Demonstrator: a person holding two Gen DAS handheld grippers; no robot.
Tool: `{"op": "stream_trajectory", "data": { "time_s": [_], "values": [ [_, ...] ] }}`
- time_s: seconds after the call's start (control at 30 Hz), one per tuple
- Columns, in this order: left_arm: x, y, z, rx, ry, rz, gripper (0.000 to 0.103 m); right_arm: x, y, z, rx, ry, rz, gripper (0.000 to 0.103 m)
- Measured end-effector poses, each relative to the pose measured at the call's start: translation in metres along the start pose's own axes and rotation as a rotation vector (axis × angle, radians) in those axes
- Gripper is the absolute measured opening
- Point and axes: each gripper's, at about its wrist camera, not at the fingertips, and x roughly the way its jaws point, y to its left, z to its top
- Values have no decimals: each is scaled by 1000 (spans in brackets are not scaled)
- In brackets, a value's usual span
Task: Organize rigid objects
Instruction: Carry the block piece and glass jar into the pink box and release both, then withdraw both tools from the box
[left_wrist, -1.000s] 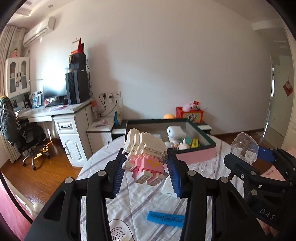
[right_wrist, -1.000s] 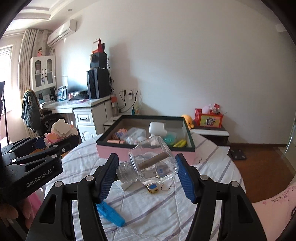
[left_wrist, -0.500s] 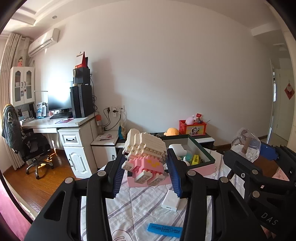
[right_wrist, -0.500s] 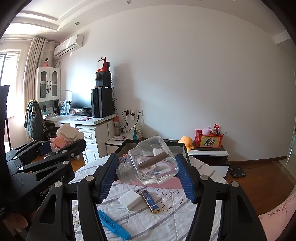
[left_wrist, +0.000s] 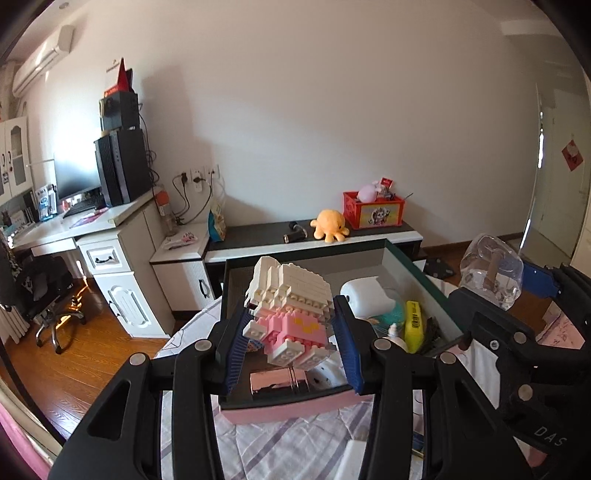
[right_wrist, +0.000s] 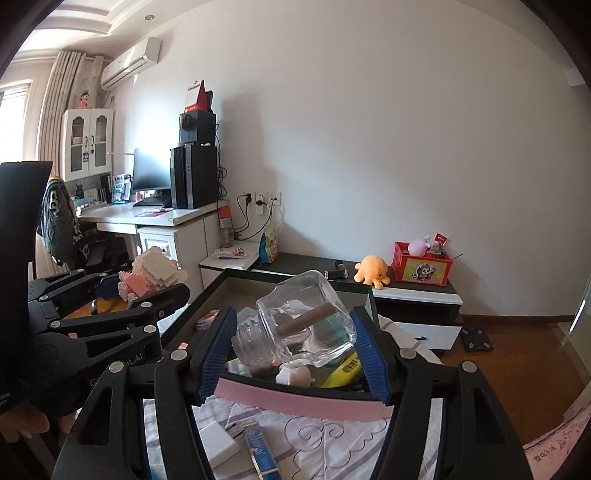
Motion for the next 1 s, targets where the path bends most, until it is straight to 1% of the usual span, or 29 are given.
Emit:
{"op": "stream_trajectory", "data": {
  "time_s": [0.03,0.17,0.23,0.3,0.4,0.5,0.53,0.57,0.6,0.63,0.67,0.7,0.73,0.8,0.9,1.0],
  "values": [
    [17,2,2,1,35,-7,44,15,-7,1,14,21,-1,65],
    [75,6,4,-3,141,-25,44,68,-29,-1,0,106,-95,65],
    [97,11,1,-18,188,-21,44,94,-42,-5,15,160,-105,65],
    [113,14,1,-21,214,-9,44,114,-51,-9,12,215,-126,65],
    [125,15,-4,-10,237,10,45,133,-58,-16,13,263,-122,65],
    [134,14,-7,-8,250,23,45,147,-60,-23,26,294,-89,65],
    [135,13,-8,-3,251,33,46,148,-58,-25,24,288,-81,65],
    [136,12,-9,0,250,41,51,148,-56,-26,19,286,-83,65],
    [136,11,-10,5,248,49,61,148,-55,-27,14,291,-80,65],
    [134,11,-10,9,243,55,66,148,-56,-27,19,293,-65,65],
    [131,11,-9,10,233,59,75,147,-56,-26,26,286,-54,68],
    [128,12,-8,12,223,65,83,145,-56,-26,29,281,-57,77],
    [123,12,-7,14,210,70,87,140,-54,-25,26,275,-60,80],
    [107,11,-5,19,173,75,99,127,-52,-24,35,253,-41,81],
    [77,12,-4,7,123,84,102,103,-46,-19,35,222,-35,81],
    [36,15,-5,-22,64,77,103,68,-39,-16,50,179,-26,84]
  ]
}}
